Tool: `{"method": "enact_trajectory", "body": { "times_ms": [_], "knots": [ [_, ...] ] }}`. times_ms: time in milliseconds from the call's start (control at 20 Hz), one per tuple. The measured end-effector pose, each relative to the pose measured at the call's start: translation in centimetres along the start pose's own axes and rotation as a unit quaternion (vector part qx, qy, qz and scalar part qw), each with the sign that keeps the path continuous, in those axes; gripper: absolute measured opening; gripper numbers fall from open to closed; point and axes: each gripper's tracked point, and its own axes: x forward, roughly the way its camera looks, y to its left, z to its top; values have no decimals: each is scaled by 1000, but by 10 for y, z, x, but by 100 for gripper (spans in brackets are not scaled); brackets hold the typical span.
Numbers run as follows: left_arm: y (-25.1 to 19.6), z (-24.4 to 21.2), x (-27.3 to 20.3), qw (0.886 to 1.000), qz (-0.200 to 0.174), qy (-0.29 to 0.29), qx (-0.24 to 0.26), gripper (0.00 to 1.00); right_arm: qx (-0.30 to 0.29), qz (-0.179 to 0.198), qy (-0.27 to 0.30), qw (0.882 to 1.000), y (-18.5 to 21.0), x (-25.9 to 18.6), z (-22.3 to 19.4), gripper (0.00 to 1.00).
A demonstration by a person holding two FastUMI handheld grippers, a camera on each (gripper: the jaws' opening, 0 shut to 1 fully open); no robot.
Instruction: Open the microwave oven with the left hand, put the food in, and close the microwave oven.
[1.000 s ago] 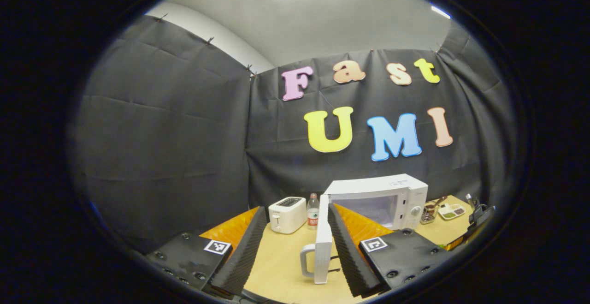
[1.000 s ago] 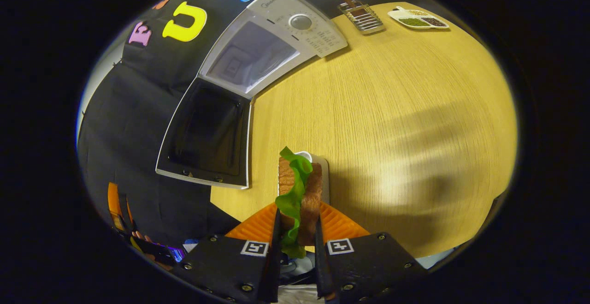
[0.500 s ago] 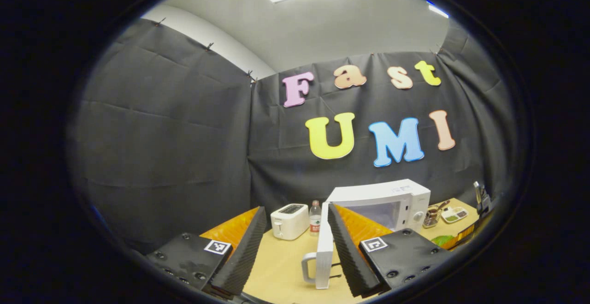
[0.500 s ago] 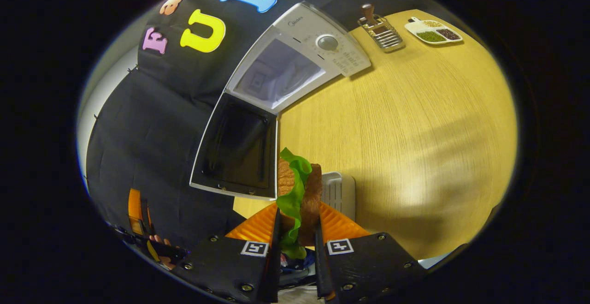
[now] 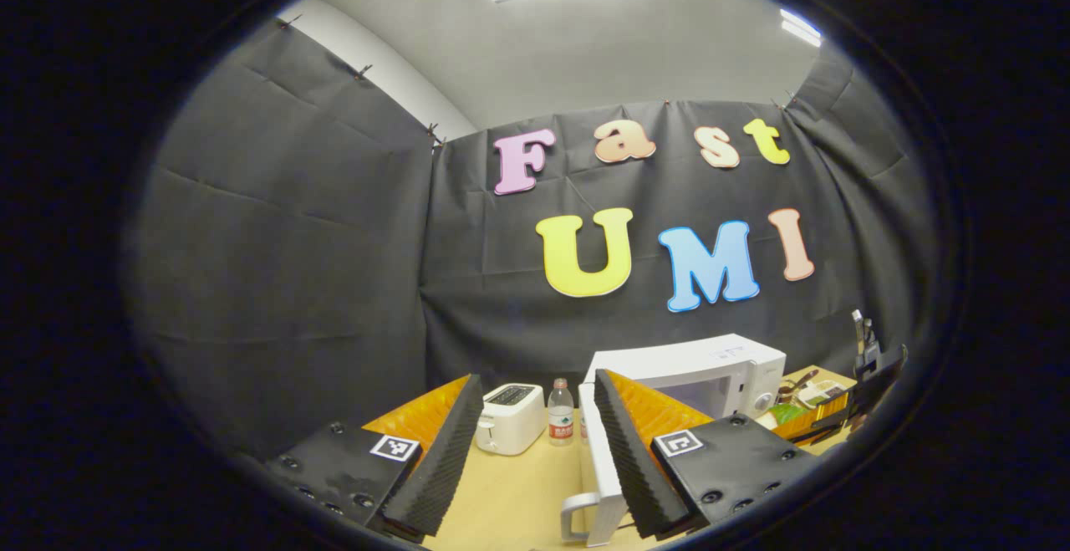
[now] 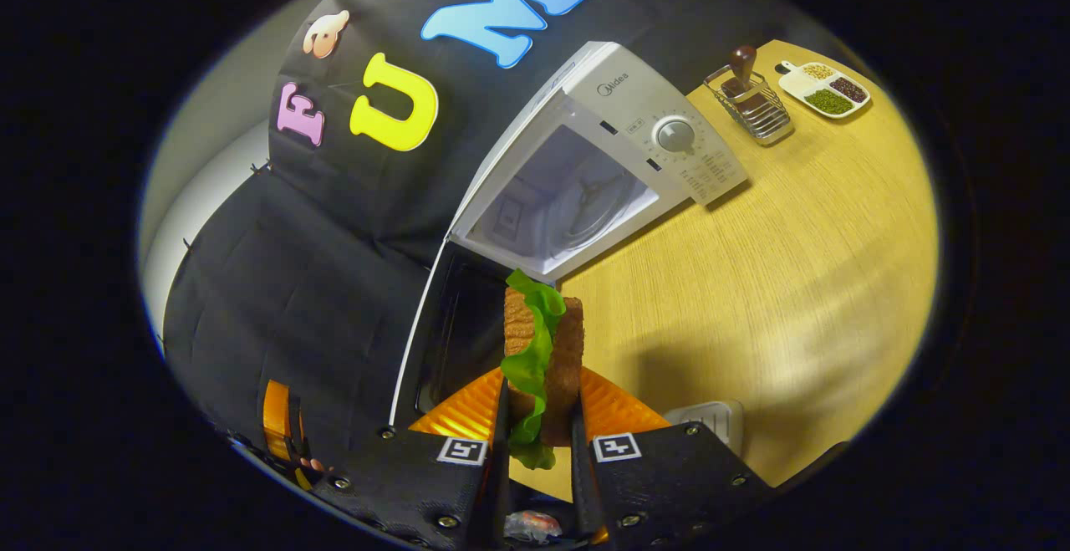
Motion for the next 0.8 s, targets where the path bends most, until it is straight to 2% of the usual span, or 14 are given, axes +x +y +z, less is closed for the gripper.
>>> {"method": "enact_trajectory", "body": {
  "times_ms": [150,300,800],
  "knots": [
    [25,-5,25,1000,-2,0,-6,86,14,0,-33,999,9,35,8,31],
    [48,-16,44,1000,-4,5,-8,88,21,4,-63,998,16,69,18,31],
    [107,-47,72,999,-5,34,10,87,42,-25,-147,988,-2,158,58,31]
  ]
}}
